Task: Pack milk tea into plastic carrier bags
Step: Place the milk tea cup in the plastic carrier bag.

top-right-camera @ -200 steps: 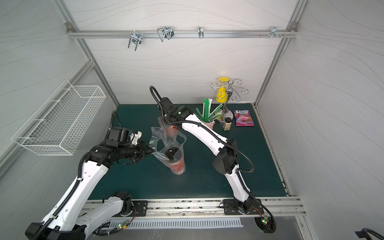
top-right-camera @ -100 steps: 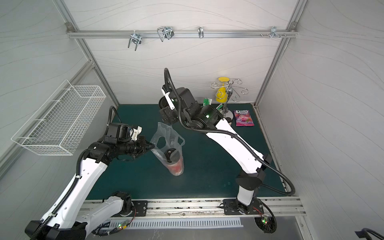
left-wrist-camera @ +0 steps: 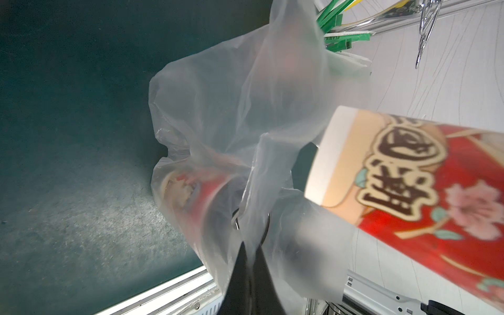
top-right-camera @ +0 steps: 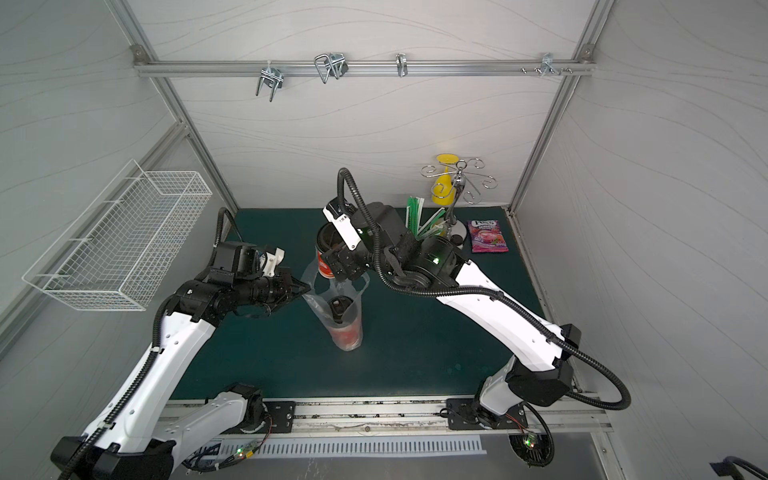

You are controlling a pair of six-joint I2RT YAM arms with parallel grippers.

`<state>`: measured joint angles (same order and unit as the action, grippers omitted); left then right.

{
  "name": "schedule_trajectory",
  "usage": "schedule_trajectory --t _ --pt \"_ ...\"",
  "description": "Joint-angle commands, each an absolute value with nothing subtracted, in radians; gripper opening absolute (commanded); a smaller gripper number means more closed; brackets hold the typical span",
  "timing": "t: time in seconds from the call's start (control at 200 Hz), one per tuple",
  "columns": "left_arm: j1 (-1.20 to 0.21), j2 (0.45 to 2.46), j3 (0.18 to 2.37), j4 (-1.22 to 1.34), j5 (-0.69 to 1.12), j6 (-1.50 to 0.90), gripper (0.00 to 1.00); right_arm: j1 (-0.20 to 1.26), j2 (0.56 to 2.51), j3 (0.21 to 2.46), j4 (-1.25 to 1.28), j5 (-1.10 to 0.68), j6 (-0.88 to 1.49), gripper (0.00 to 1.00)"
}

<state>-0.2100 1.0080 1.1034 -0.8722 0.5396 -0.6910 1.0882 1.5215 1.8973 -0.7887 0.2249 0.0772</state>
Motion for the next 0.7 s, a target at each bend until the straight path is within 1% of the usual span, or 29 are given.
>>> schedule_trajectory --t 0.0,0.225,0.535,0.67,0.695 --pt "-0.206 1.0 1.143 -0.855 0.554 -0.683 0.0 1.085 1.524 1.878 -0.75 0.233 0.081 0.87" --pt "-0.206 0.994 1.134 -0.856 0.549 -0.677 0.0 1.044 1.59 1.863 -0.722 0.228 0.082 0.87" --pt "-0.206 0.992 1.127 -0.856 0.546 -0.675 0.0 1.025 1.643 1.83 -0.704 0.282 0.069 0.87" --pt "-0.206 0.994 1.126 -0.845 0.549 -0.682 0.0 1.029 1.643 1.802 -0.666 0.239 0.072 0.87" --pt "-0.206 0.995 1.127 -0.844 0.549 -0.683 0.04 1.03 1.644 1.796 -0.659 0.236 0.076 0.87"
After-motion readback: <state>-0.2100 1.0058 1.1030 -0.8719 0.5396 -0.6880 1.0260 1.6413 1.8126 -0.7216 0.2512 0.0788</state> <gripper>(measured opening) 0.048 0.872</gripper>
